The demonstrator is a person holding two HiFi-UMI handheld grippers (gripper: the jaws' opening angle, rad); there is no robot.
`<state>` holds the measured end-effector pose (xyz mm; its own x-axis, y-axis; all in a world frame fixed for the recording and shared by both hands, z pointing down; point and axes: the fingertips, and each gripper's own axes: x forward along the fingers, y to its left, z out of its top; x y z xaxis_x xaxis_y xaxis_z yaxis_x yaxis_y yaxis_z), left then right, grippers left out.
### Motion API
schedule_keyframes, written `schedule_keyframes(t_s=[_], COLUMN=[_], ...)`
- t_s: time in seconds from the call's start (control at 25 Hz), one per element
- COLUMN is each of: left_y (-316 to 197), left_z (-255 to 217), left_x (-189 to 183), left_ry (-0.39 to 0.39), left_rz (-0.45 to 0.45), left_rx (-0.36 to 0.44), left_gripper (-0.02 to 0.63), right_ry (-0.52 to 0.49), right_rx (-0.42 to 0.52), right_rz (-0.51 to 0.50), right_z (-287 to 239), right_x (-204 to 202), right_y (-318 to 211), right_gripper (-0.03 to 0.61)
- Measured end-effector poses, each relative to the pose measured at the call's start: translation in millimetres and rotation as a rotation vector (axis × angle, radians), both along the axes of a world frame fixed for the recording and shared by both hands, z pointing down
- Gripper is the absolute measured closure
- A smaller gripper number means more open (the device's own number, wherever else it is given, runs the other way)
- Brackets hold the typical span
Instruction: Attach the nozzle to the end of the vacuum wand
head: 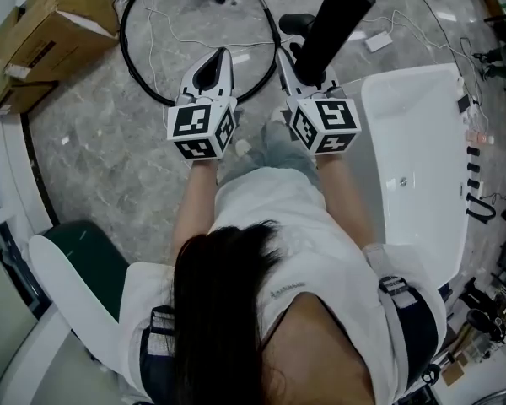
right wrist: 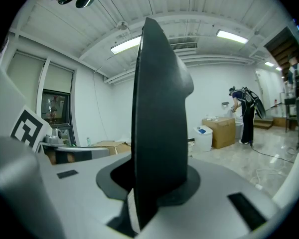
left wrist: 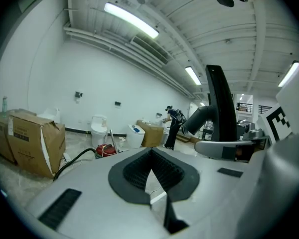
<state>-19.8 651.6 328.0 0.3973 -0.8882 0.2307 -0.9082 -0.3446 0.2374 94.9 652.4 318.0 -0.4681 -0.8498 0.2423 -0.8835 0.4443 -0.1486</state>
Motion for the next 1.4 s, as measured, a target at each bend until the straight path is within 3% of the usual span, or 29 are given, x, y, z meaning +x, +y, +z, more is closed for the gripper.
schedule_keyframes(t_s=[0.4, 0.84, 1.4], left_y=[-45, -141, -195], left_z=[6, 7, 7], left_x=[-5, 34, 62], left_ry=[-0.020, -0.037, -0.042], left_rz=[-0.054, -0.101, -0.170], left_rx=[0.002, -0.020, -0.040], left_gripper=[0.612, 0.612, 0.612], right_ry=[-0.019, -0.010, -0.007], right_rx=[-0.001, -0.010, -0.022], right_rz=[-0.051, -0.144, -0.231], right_z=[7, 5, 11], right_x=[-3, 24, 48], right_y=[-54, -162, -217], right_gripper=[0.480, 0.482, 0.482])
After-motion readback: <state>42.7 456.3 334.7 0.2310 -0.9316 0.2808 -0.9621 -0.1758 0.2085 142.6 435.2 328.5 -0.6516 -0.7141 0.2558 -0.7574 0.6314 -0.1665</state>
